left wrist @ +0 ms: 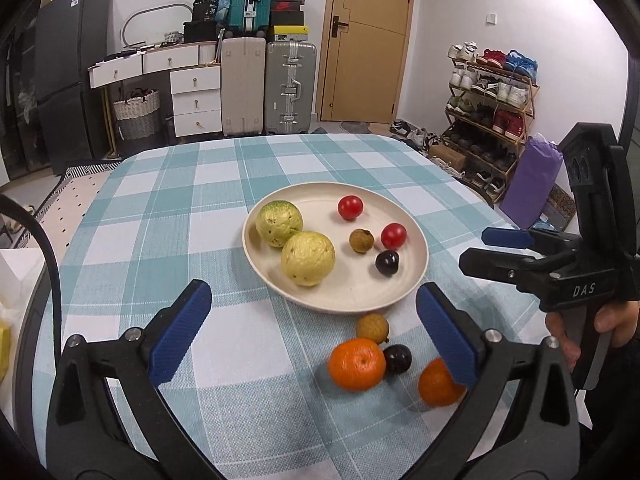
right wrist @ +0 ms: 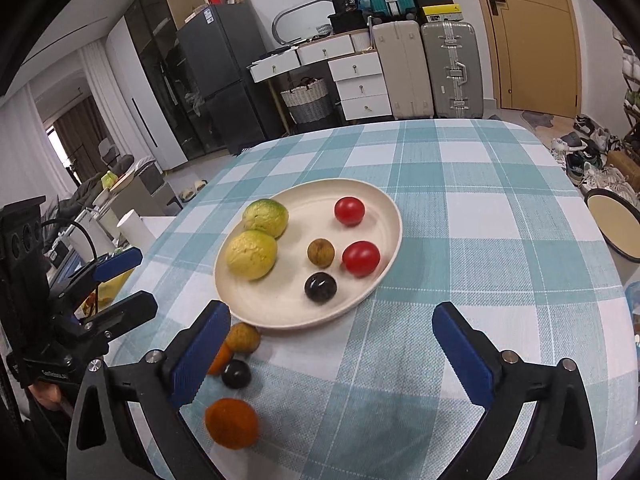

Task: Organize fruits
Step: 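Grasp an orange mandarin with the right tool while the left tool approaches another mandarin, then close the left tool on the second orange mandarin while the right tool lifts its mandarin, then carry both orange mandarins over the cream plate, then release both mandarins onto the plate, opening both tools, then move the right tool to the dark plum and close on it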

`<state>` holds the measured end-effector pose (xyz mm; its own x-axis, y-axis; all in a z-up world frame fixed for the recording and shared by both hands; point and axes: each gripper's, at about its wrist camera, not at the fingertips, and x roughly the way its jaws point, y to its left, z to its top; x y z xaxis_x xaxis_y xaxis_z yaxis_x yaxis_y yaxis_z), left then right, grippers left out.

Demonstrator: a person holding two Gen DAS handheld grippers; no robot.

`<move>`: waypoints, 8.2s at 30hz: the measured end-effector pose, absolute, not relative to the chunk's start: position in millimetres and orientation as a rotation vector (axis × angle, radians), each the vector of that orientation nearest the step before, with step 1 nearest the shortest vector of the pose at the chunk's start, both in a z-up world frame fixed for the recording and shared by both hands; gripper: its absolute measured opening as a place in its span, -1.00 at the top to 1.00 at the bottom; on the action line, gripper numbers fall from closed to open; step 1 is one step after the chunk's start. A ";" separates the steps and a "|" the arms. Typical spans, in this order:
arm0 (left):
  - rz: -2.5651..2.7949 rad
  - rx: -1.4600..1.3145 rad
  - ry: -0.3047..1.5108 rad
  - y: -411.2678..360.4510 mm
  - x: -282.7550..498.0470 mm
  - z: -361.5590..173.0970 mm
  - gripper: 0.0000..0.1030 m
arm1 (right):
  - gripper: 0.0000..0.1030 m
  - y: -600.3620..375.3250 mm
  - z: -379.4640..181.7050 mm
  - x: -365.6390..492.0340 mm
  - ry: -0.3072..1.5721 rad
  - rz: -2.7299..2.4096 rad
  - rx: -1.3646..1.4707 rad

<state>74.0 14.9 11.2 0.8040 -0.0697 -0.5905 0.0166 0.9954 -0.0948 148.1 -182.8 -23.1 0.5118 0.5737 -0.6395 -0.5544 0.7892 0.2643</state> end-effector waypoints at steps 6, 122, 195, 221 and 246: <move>-0.042 -0.093 0.651 16.0 69.7 4.2 -0.98 | -1.00 -178.2 -27.8 141.4 0.789 0.695 0.010; -0.228 -0.148 0.782 6.1 80.1 -35.2 0.29 | 0.21 -161.7 -46.9 110.7 0.834 0.874 -0.151; -0.204 -0.113 0.791 -22.6 165.3 -42.4 0.28 | 0.20 -90.6 -37.0 239.2 0.888 0.805 -0.070; -0.211 -0.145 0.802 -19.6 162.0 -42.0 -0.04 | -0.34 -97.7 -32.5 236.5 0.872 0.811 -0.057; -0.031 -0.165 0.642 25.6 78.7 -0.5 -0.98 | -1.00 -171.5 -3.1 145.6 0.727 0.738 -0.035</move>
